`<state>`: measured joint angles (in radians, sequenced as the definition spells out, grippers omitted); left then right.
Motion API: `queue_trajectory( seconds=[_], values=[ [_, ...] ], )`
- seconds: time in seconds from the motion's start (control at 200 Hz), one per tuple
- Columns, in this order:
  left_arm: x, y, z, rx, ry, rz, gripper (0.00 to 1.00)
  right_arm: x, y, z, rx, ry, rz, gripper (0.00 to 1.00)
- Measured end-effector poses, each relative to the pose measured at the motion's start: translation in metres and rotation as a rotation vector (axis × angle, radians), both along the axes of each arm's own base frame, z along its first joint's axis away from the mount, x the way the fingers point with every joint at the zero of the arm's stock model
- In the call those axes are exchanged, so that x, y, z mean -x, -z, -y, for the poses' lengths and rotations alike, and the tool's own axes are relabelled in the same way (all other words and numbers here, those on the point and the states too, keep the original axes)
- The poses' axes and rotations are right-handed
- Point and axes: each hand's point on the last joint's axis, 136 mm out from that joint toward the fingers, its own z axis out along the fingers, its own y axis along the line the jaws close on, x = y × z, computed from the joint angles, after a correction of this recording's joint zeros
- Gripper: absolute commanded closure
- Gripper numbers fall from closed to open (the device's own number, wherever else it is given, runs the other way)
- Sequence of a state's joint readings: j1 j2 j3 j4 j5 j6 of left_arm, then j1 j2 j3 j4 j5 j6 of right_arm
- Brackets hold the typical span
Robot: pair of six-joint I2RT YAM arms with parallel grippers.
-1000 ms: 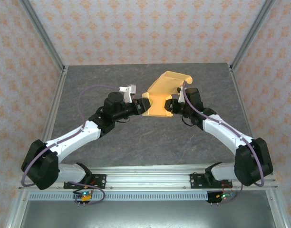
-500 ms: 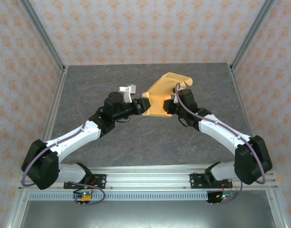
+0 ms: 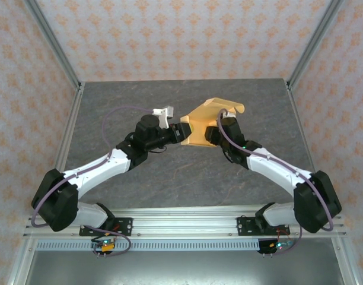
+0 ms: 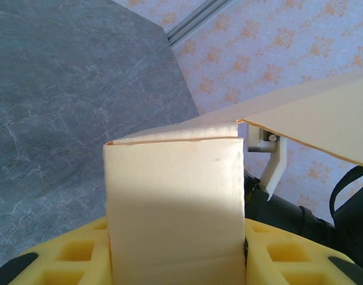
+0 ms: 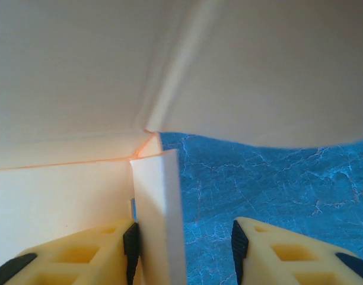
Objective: Fold the paper box
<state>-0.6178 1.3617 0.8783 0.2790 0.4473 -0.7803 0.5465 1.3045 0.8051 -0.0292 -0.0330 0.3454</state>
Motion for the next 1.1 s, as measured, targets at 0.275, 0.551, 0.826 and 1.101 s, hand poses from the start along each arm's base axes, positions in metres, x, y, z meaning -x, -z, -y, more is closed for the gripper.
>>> queue_trajectory(
  seconds=[0.275, 0.551, 0.826, 1.101],
  values=[
    [0.007, -0.013, 0.004, 0.012, 0.018, 0.016, 0.79, 0.019, -0.060, 0.003, -0.186, -0.097, 0.093, 0.41],
    [0.008, -0.012, 0.004, 0.007, 0.017, 0.009, 0.79, 0.038, -0.051, 0.010, -0.166, -0.133, 0.027, 0.44],
    [0.009, -0.017, 0.003, 0.014, 0.017, 0.019, 0.79, 0.051, -0.027, 0.016, -0.099, -0.148, -0.066, 0.52],
    [0.010, -0.015, 0.002, 0.005, 0.016, 0.014, 0.79, 0.052, -0.005, 0.004, -0.077, -0.207, -0.183, 0.65]
  ],
)
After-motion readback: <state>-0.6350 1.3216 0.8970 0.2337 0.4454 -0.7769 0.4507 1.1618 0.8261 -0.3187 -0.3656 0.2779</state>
